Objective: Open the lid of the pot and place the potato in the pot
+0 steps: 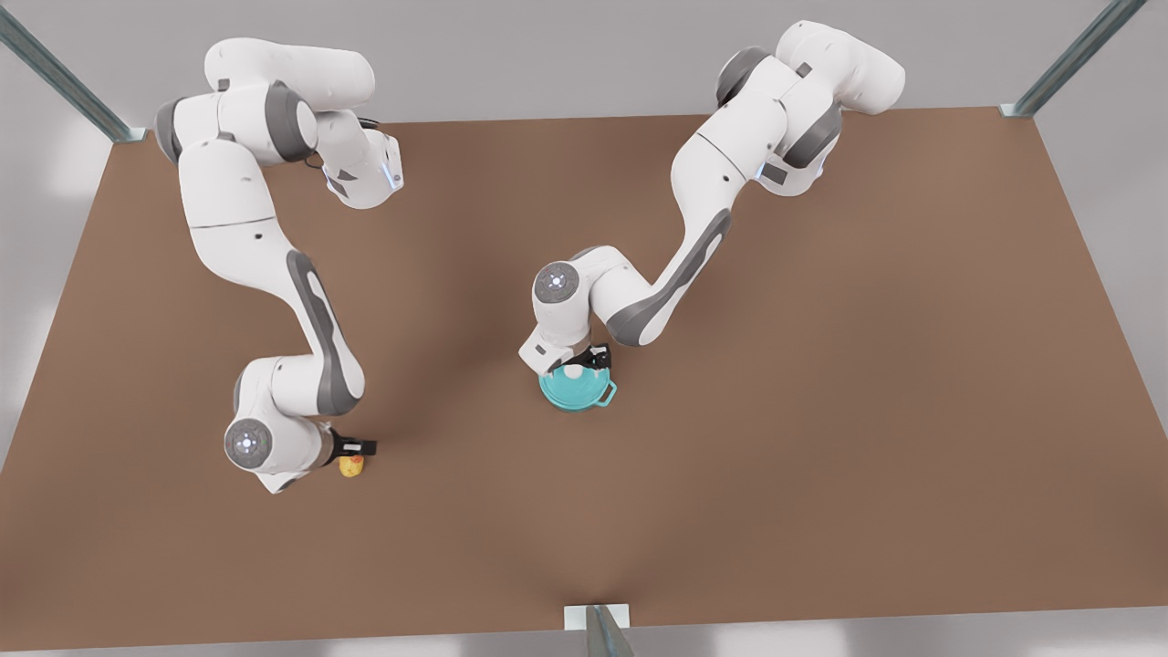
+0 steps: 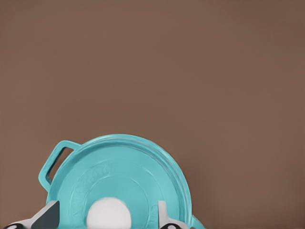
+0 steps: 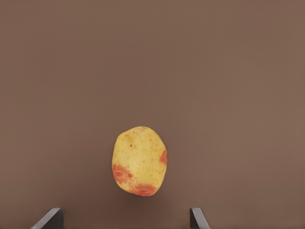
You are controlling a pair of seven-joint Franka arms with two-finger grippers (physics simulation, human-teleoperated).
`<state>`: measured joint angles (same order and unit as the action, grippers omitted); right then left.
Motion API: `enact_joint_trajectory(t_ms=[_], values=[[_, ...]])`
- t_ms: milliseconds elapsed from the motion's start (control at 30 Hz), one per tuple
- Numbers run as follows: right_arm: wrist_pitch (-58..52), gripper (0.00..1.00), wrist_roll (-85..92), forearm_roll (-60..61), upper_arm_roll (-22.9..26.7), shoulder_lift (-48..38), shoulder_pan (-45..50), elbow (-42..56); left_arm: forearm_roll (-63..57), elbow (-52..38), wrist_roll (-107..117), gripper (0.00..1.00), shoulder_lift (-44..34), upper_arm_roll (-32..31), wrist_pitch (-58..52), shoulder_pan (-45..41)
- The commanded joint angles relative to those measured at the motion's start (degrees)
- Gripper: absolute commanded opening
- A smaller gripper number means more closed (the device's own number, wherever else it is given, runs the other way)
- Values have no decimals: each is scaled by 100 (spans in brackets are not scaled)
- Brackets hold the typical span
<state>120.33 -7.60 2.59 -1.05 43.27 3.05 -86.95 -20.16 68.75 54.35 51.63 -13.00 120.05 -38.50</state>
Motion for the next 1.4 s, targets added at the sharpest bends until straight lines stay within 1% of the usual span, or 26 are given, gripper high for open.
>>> enact_joint_trajectory(t_ms=[0,100,133,200,333,367,433,467,533,567,633,700,733,767,867,933,967,1000,1033,1067,1133,1167,1200,1233,1267,1367], values=[[17,99,-22,22,0,76,-7,29,3,-2,23,96,5,-1,19,0],[44,99,-14,84,-9,181,-7,187,-5,6,15,93,32,-1,54,18],[52,99,-13,84,-9,208,-7,213,-5,6,15,85,32,-1,54,27],[52,99,30,84,-9,322,-7,354,4,6,-3,54,-4,-1,1,62],[167,99,153,75,0,375,-15,363,4,-2,-3,34,-30,-1,-60,62],[184,99,180,75,0,410,-15,371,-5,-2,-3,34,-39,-1,-69,70],[193,98,276,75,26,524,-15,468,91,-301,-187,34,-162,-10,-632,263],[210,98,277,75,35,577,-15,503,135,-512,-608,34,-162,-10,-693,711],[430,98,347,84,35,630,-51,494,311,-661,-2418,34,-65,17,-632,1942],[430,98,347,110,35,630,-59,494,320,-653,-3184,35,128,17,-448,2329],[430,98,338,119,35,612,-59,494,276,-661,-3299,35,699,52,334,2400],[421,96,329,110,35,612,-51,486,276,-670,-3316,35,752,34,511,2373],[413,96,329,110,26,603,-59,459,276,-670,-3308,44,700,34,449,2338],[413,96,329,136,8,603,-59,433,276,-740,-3404,100,621,26,64,2338],[386,92,320,145,-9,568,-33,354,276,-837,-4097,100,102,43,-1219,2400],[334,85,329,136,-9,472,-33,266,539,-846,-4511,100,-416,-27,-2265,2786],[307,82,355,136,-9,428,-33,213,1469,-837,-5408,100,-1031,-124,-3459,3602],[281,79,391,136,-9,410,-33,204,2174,-470,-5575,100,-1742,-150,-4288,4420],[281,75,435,136,-9,410,-42,204,2219,1804,-5356,100,-3481,-106,-2727,4650],[281,71,443,136,-9,410,-42,204,1947,2239,-5224,100,-3766,-115,-2222,4615],[272,65,514,136,-9,410,-42,204,1971,1195,-5136,100,-3274,-36,-2310,4763],[281,64,522,136,-9,410,-51,213,1990,1009,-5136,100,-3124,-36,-2433,4896],[281,64,523,136,-9,410,-51,213,2358,1209,-5583,100,-3369,1297,-2601,3773],[281,64,523,128,-9,410,-51,213,2667,3098,-5811,100,-4441,1608,-1222,3498],[281,64,523,136,-9,410,-42,222,2667,2881,-6349,100,-4434,1660,-1589,3569],[281,63,523,136,-9,410,-33,222,2676,2749,-6340,100,-4354,1608,-1827,3551]])
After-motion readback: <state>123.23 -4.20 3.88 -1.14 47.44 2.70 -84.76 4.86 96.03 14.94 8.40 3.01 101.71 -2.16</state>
